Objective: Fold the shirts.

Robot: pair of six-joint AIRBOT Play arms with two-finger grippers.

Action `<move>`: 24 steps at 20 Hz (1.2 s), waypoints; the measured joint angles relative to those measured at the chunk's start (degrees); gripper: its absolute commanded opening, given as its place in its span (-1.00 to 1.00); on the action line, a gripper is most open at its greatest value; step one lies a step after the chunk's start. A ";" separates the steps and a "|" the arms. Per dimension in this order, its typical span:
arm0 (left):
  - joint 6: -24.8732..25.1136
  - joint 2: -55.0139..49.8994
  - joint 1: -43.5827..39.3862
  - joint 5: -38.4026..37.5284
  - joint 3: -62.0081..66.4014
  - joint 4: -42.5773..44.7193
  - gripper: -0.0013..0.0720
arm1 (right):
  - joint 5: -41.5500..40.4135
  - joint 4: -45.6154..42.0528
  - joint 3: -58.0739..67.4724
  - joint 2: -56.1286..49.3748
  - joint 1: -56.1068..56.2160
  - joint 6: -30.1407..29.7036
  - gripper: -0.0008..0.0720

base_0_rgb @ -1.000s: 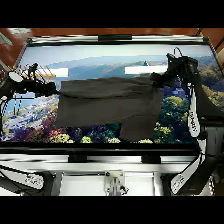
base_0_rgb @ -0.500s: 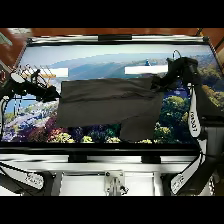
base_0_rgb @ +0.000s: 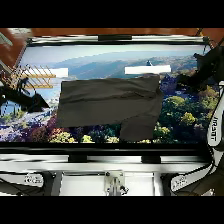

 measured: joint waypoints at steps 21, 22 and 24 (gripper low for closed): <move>3.50 3.30 -5.64 19.61 -22.08 -7.93 -0.52 | -4.52 7.17 -3.50 -0.92 -1.51 0.13 0.73; 3.41 3.30 -5.73 19.76 -22.08 -8.04 -0.69 | -5.07 7.69 -5.20 -0.83 -1.46 -0.09 0.73; 3.37 3.26 -5.77 19.91 -22.10 -8.20 -0.87 | -5.22 8.15 -9.01 0.31 -0.96 -1.07 0.73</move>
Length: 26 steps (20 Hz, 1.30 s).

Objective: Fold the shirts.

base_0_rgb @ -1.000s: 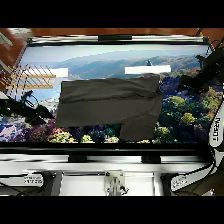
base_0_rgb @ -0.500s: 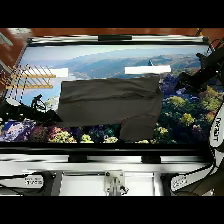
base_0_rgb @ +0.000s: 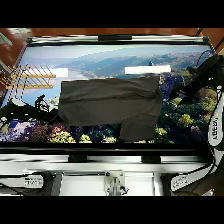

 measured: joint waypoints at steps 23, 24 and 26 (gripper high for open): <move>2.01 0.28 -0.04 -0.59 0.28 -0.52 -0.87 | 33.79 11.37 -42.64 13.18 9.25 -2.29 -0.76; 2.16 0.28 -0.04 -0.61 0.57 -0.52 -0.87 | 34.56 11.34 -42.56 13.14 9.53 -1.79 -0.75; 3.06 0.35 -0.04 -0.72 1.86 -0.63 -0.87 | 35.36 11.21 -41.59 13.51 9.79 -2.34 -0.75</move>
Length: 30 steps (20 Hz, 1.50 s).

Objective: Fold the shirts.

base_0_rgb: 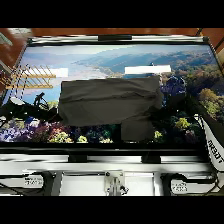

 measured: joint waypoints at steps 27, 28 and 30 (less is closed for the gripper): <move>-9.62 -23.30 -4.24 10.19 40.79 -9.27 0.57 | 22.86 -4.04 36.92 -20.17 -0.22 -0.24 0.73; -9.75 -23.30 -4.00 8.90 41.64 -9.29 0.54 | 21.77 -5.57 36.98 -19.78 -0.96 -0.22 0.74; -9.77 -23.26 -3.48 5.97 43.52 -9.33 0.54 | 18.29 -7.78 37.00 -19.56 -2.49 0.68 0.74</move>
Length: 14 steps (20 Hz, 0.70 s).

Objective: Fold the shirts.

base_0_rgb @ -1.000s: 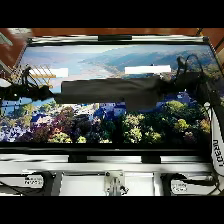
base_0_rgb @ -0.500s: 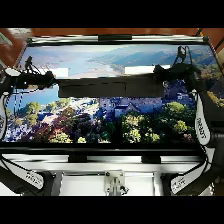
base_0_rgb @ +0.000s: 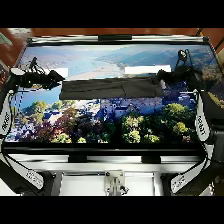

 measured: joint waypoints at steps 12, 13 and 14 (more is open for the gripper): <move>0.74 2.89 -0.94 -9.66 4.90 -0.85 0.50 | -6.05 7.28 0.00 -4.81 0.46 2.16 0.73; 0.87 3.28 -1.01 -9.77 4.94 -1.70 0.50 | -6.08 7.74 0.00 -5.14 0.81 2.73 0.73; 0.90 3.65 -1.09 -9.88 5.01 -2.75 0.50 | -6.25 8.41 0.02 -5.27 1.22 2.95 0.58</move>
